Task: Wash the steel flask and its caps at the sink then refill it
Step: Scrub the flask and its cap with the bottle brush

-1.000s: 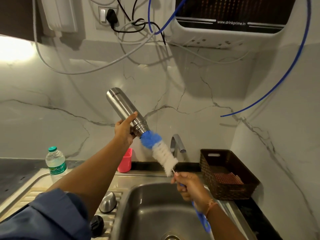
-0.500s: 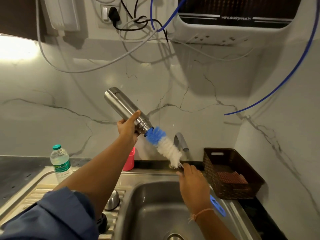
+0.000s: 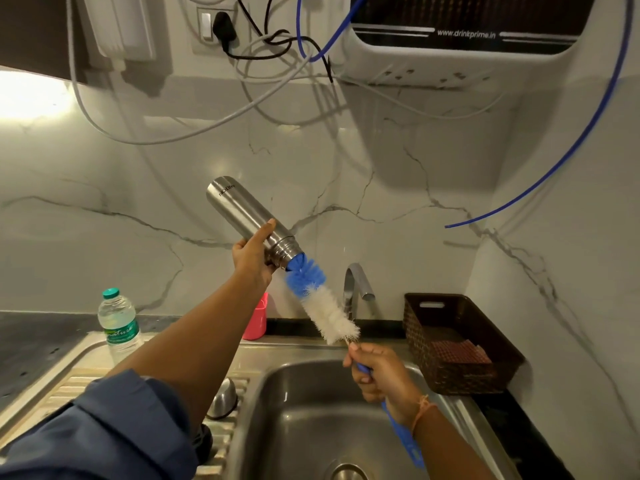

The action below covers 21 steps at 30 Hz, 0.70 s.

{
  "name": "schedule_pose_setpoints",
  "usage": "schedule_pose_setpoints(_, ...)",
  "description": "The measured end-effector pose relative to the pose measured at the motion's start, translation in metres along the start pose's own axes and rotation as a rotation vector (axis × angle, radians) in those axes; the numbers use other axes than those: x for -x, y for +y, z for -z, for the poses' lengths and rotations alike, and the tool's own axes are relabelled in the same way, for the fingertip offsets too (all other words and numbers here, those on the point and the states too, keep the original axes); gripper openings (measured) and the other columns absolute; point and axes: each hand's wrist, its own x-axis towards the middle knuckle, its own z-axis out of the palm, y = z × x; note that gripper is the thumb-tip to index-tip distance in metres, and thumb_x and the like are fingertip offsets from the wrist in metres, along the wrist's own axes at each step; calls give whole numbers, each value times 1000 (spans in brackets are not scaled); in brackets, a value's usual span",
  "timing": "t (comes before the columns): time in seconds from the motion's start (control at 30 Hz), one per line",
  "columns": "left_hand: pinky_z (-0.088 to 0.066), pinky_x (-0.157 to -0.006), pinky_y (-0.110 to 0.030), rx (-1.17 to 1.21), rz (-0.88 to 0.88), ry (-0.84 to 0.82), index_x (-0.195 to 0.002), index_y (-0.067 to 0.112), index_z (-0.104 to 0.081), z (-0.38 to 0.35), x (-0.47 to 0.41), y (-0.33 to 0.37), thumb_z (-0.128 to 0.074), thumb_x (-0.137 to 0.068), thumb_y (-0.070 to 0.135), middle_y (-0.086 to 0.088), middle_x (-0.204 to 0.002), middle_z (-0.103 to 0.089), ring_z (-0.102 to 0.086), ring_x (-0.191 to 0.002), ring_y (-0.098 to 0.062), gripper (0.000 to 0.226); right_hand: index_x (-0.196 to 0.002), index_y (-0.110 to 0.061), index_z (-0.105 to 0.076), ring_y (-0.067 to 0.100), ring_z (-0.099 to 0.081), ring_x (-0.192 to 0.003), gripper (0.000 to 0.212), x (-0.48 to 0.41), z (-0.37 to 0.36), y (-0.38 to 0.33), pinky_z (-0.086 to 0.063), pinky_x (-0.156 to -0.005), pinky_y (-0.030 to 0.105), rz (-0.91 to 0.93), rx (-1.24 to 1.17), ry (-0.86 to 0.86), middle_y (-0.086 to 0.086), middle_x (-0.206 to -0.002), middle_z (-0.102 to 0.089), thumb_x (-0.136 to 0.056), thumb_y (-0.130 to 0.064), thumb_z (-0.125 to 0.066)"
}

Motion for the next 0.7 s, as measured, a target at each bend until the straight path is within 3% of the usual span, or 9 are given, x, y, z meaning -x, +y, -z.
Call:
schedule_pose_setpoints(0.07,-56,-83,-46,-11,-17,23,-121,13,-39,-1,0,-3,-81,-72,16,-10,-105,-57,-65,-91,-25,65,-81,-13,-61,10,-44,-51,31,2,-7,0,-39,-47,18,91,306,156,-3,-59,-54,-99,-30,-42)
schedule_pose_setpoints(0.13,-56,-83,-47,-9,-40,47,-118,13,-40,-3,1,0,-82,-72,16,-9,-102,-59,-66,-90,-25,62,-102,-22,-55,7,-54,-69,22,5,-9,1,-44,-63,18,229,821,318,-4,-83,-61,-98,-38,-40)
schedule_pose_setpoints(0.2,-57,-82,-48,32,-48,58,-115,14,-39,-5,-1,7,-82,-72,15,-9,-100,-60,-67,-88,-26,61,-114,-24,-50,9,-57,-71,20,6,-9,2,-44,-61,19,362,1257,484,-3,-93,-62,-98,-35,-42)
schedule_pose_setpoints(0.23,-56,-82,-50,49,-42,60,-114,14,-38,-6,-2,10,-82,-72,14,-10,-100,-60,-67,-90,-28,61,-107,-21,-54,9,-57,-62,16,7,-7,4,-42,-53,19,430,1334,508,-3,-85,-63,-96,-31,-49)
schedule_pose_setpoints(0.33,-55,-84,-51,26,-27,64,-112,15,-38,-5,-1,14,-83,-71,14,-11,-95,-59,-66,-93,-30,61,-90,-22,-60,5,-49,-51,16,9,-5,-3,-31,-46,11,524,1049,503,-7,-65,-57,-95,-34,-50)
schedule_pose_setpoints(0.4,-56,-83,-49,2,-29,61,-114,14,-39,-3,-2,15,-83,-71,15,-10,-99,-58,-66,-93,-28,61,-91,-20,-63,5,-52,-59,21,5,-1,-11,-35,-53,13,344,605,278,-6,-67,-57,-96,-33,-47)
schedule_pose_setpoints(0.5,-56,-84,-46,-31,-51,33,-120,14,-40,1,-2,15,-82,-72,15,-7,-102,-56,-64,-88,-23,64,-82,-10,-65,5,-34,-40,29,10,8,-21,-25,-39,16,51,92,10,-3,-52,-42,-96,-28,-48)
schedule_pose_setpoints(0.63,-56,-85,-47,-39,-59,8,-124,13,-40,1,-1,15,-82,-72,17,-8,-105,-56,-64,-91,-24,67,-90,-6,-65,5,-24,-36,35,18,17,-16,-21,-33,16,-155,-184,-200,-2,-50,-34,-97,-32,-43)
schedule_pose_setpoints(0.7,-56,-84,-46,-27,-76,12,-122,13,-40,2,-2,19,-81,-73,17,-8,-102,-57,-65,-89,-23,65,-91,-6,-66,5,-24,-36,38,22,20,-12,-21,-33,16,-186,-187,-217,-2,-50,-34,-97,-35,-42)
